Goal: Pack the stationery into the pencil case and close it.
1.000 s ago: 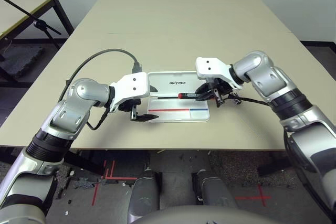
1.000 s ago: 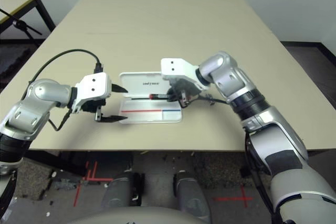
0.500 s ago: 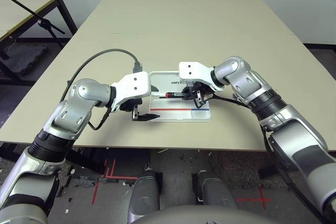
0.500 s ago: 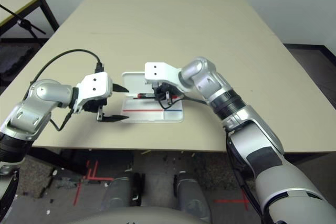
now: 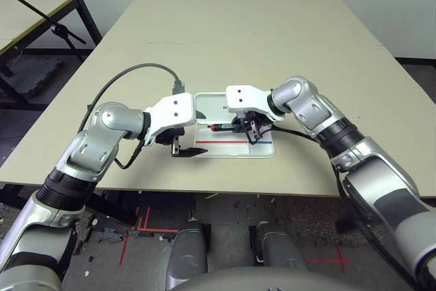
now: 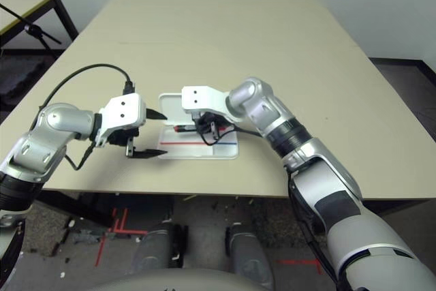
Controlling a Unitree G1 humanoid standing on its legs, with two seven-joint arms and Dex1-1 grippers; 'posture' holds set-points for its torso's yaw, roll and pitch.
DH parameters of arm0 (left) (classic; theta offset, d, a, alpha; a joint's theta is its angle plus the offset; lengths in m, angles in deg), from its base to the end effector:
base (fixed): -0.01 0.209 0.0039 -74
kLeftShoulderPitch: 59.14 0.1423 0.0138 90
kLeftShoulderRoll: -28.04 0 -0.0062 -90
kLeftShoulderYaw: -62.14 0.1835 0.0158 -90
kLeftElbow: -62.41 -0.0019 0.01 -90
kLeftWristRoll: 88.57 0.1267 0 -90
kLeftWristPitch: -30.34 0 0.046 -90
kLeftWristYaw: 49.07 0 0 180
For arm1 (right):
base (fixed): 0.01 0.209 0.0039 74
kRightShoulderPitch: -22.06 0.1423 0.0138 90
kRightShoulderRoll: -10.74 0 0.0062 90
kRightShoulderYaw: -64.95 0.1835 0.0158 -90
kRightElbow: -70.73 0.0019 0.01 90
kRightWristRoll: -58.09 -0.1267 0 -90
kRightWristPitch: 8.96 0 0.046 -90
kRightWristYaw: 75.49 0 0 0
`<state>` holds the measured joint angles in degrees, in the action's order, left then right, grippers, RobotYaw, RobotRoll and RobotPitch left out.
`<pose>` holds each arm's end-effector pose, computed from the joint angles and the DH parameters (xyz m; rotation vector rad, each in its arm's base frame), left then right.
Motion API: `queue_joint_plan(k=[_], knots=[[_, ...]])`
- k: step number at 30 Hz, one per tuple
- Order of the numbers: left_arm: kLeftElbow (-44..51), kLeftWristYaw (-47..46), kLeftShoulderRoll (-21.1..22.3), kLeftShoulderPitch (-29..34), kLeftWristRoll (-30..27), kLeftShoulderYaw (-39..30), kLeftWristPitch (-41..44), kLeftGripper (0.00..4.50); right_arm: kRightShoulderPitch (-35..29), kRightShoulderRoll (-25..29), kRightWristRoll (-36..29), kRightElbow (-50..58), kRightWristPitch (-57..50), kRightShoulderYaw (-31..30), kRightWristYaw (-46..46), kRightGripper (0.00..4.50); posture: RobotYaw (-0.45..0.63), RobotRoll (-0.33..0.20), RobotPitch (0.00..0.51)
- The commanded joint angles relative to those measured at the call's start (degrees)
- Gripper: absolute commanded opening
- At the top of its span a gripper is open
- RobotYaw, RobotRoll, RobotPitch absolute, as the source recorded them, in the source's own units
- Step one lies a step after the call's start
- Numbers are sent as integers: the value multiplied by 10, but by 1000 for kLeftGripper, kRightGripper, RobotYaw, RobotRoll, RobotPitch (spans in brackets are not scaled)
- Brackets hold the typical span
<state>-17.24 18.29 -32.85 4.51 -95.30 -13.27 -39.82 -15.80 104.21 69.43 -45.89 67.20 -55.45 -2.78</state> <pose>0.2506 0.2101 0.1766 0.7653 0.2683 -1.2770 0.3238 -0.1045 0.1645 -0.9099 0.4103 1.4673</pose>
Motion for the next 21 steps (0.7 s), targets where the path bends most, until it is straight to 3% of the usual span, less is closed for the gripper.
queue_joint_plan(k=[1,8,15,21], knots=[[5,-3,-2,5,5,7,3,4500,-6,-3,-2,-8,20,2,-5,1847,59,0,24],[5,-3,-1,7,5,7,3,4500,-6,15,-33,1,34,28,16,4398,59,0,26],[5,-8,6,13,1,-3,22,4500,-39,116,-160,115,-27,111,131,4459,58,0,29],[7,-12,11,20,-4,-12,29,4500,-82,194,-234,197,-89,164,165,4459,51,0,29]])
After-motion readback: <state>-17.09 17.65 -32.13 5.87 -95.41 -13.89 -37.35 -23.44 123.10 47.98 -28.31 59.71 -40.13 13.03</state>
